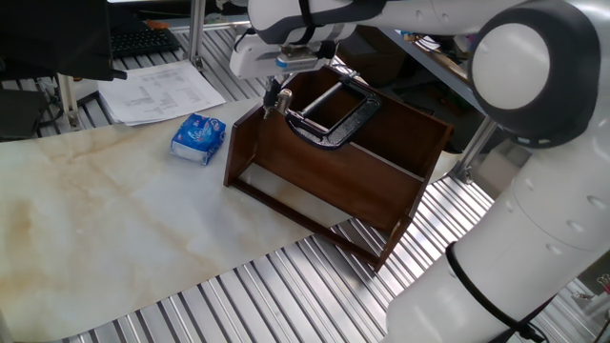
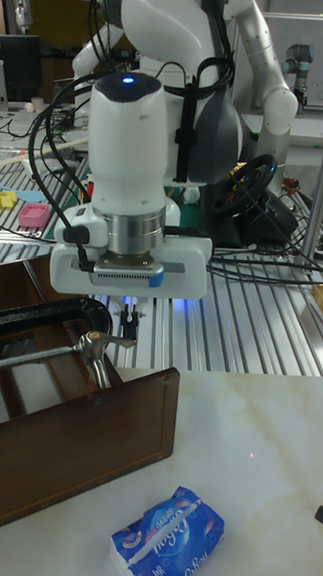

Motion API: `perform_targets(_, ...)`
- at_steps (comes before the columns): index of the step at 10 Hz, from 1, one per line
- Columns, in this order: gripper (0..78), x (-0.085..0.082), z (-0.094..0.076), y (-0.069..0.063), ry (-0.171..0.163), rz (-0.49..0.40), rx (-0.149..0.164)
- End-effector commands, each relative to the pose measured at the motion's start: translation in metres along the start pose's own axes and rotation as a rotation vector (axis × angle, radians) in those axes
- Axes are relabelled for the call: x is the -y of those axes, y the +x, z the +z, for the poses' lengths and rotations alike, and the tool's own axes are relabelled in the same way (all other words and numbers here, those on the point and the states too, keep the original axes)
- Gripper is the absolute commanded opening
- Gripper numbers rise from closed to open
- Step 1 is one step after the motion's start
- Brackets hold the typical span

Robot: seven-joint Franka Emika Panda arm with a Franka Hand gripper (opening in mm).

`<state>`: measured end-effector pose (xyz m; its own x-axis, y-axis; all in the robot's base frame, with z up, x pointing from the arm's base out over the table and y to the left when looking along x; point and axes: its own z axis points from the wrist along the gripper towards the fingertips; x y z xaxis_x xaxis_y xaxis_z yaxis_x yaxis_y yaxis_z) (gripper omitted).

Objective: Turn off the water tap

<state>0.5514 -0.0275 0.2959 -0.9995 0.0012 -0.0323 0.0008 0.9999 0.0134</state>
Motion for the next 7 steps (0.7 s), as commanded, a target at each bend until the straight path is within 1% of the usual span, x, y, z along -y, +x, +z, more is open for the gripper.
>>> perform_targets(1, 0.0, 0.0018, -0.0038, -0.0077, -0.002, -0.004, 0.003)
perform_targets(3, 0.0, -0.0003, -0.0022, -0.0108, -0.007, 0.0, 0.004)
perform_targets(7, 0.0, -0.0063, -0.0011, -0.0111, -0.007, 0.008, 0.004)
